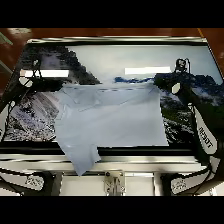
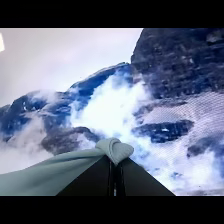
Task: Fold the shirts.
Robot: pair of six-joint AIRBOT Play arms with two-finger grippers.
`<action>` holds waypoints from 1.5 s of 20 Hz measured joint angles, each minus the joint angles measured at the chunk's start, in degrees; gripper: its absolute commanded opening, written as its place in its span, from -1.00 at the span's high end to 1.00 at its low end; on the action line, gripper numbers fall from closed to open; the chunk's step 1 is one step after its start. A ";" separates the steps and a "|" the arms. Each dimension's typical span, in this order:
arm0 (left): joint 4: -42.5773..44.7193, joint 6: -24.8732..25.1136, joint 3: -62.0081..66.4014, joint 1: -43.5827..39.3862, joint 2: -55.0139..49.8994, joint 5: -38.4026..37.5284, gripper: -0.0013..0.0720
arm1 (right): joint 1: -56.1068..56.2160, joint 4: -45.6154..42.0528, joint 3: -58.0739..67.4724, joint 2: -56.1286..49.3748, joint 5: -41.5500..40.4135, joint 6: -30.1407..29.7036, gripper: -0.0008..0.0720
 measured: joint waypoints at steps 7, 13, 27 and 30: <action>0.70 -2.80 0.39 0.61 -0.15 -12.31 0.88 | -0.55 0.28 0.02 0.48 12.04 1.51 0.78; 3.34 -3.30 0.81 4.13 1.81 -32.33 0.88 | -3.54 -0.09 0.02 5.03 26.47 1.81 0.78; 9.07 -11.93 0.70 2.82 -1.22 -45.40 0.88 | -7.41 -1.97 0.04 3.63 44.09 3.02 0.78; 10.64 -12.37 0.70 2.82 -1.95 -45.83 0.88 | -8.37 -1.46 0.02 3.39 44.70 3.15 0.78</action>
